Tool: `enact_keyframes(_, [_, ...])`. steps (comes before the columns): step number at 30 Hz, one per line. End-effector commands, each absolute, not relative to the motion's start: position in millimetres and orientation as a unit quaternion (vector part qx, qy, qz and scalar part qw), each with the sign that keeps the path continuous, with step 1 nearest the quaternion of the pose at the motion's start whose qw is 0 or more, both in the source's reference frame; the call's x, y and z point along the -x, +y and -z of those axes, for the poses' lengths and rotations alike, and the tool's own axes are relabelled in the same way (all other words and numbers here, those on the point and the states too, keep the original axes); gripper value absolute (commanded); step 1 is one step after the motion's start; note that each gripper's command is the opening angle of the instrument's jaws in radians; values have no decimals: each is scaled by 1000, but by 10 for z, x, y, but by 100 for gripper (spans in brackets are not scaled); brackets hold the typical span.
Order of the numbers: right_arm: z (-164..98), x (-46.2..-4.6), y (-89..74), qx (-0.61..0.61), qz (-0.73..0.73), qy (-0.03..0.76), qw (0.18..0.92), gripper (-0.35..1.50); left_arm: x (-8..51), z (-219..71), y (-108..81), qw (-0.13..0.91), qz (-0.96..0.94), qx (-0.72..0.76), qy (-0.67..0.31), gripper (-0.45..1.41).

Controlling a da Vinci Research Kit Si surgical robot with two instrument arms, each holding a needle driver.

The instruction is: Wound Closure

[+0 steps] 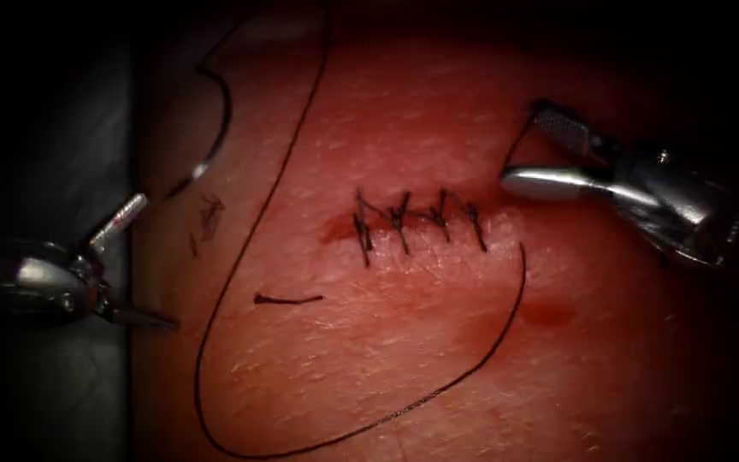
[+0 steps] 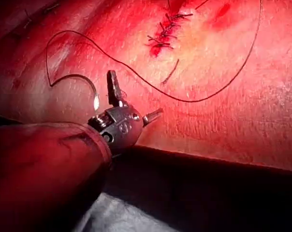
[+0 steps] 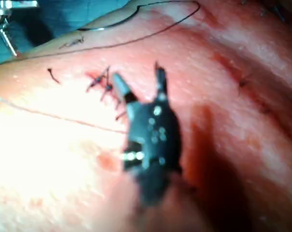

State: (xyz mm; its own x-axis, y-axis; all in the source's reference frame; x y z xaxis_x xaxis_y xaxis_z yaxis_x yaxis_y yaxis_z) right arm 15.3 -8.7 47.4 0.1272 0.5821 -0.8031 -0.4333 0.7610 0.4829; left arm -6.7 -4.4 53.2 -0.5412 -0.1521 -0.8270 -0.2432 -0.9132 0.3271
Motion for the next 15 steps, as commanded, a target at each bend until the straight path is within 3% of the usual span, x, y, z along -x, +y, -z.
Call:
enact_keyframes(1, [-480,-161,-97,-67,-339,567,747,123,74,-542,-52,12,-853,478,209,83])
enact_keyframes(7, [-481,-159,-100,-67,-338,568,748,120,82,-537,-68,2,-848,486,209,61])
enact_keyframes(15, [-481,-157,-101,-68,-337,569,748,118,114,-521,-77,-8,-828,513,226,51])
